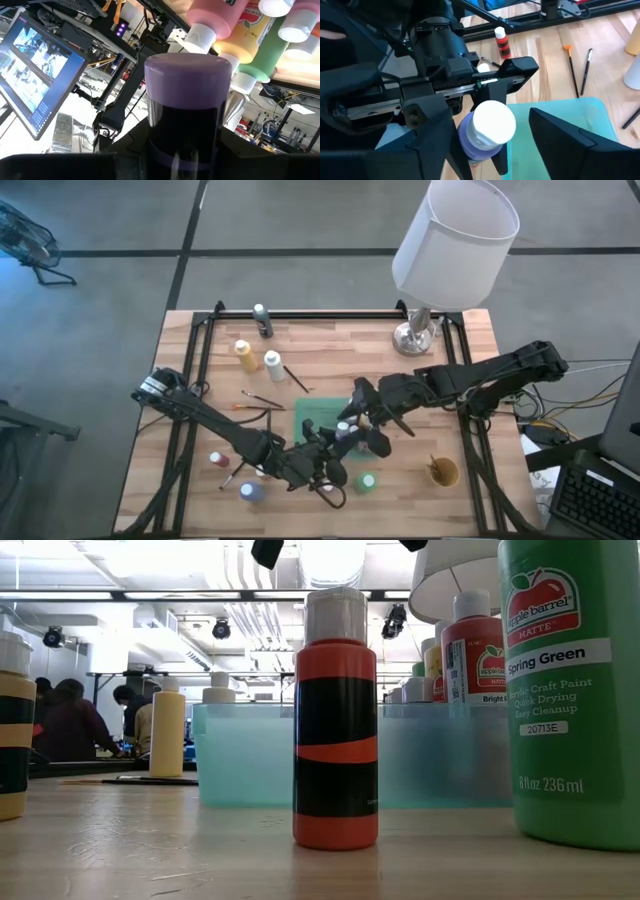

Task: Pick & Place Paint Supplies
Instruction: Put the purple paint bottle into the green bin

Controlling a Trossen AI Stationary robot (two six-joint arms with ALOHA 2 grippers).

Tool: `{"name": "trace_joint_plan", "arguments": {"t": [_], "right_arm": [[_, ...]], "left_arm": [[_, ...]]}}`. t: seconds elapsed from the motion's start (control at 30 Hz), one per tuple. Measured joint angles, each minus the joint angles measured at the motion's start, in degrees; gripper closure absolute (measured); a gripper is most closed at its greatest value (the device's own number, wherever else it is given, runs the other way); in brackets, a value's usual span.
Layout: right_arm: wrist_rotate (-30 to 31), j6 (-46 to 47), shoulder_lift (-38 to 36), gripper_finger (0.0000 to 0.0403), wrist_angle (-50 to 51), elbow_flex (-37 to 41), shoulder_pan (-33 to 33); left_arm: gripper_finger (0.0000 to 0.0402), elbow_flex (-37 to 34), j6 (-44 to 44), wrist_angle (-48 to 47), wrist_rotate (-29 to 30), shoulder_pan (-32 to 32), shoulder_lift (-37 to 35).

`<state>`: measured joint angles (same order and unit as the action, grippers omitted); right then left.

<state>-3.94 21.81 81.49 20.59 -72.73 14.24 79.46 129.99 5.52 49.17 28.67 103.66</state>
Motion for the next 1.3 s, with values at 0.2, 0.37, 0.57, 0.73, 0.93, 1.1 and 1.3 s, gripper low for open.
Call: {"name": "trace_joint_plan", "arguments": {"t": [0.2, 0.37, 0.57, 0.73, 0.93, 1.1, 1.3], "right_arm": [[0.40, 0.01, 0.02, 0.0210, 0.21, 0.16, 0.00], [0.42, 0.04, 0.02, 0.0273, 0.19, 0.20, 0.00], [0.28, -0.48, 0.02, 0.0292, 0.12, 0.20, 0.00], [0.30, -0.62, 0.02, 0.0292, 0.28, 0.20, 0.00], [0.38, -0.84, 0.02, 0.0292, 0.49, 0.24, 0.00], [0.80, -1.68, 0.00, 0.0292, 0.82, 0.22, 0.04], [2.58, -2.54, -0.20, 0.0292, 4.10, -1.46, 0.15]], "left_arm": [[0.0276, 0.00, 0.04, 0.00, 0.03, -0.03, 0.00], [0.0276, 0.00, 0.48, -0.16, 0.37, -0.06, 0.00], [0.0276, -0.02, 1.05, -0.39, 0.70, -0.03, 0.00], [0.0271, -0.04, 0.79, -0.20, 0.56, -0.07, 0.00], [0.0245, -0.04, -5.85, -0.22, -1.29, -0.09, 0.00], [0.0201, -0.04, -15.12, -0.02, -1.58, -0.09, 0.00], [0.0140, -0.04, -28.08, 0.21, 0.60, -0.10, -0.08]]}}
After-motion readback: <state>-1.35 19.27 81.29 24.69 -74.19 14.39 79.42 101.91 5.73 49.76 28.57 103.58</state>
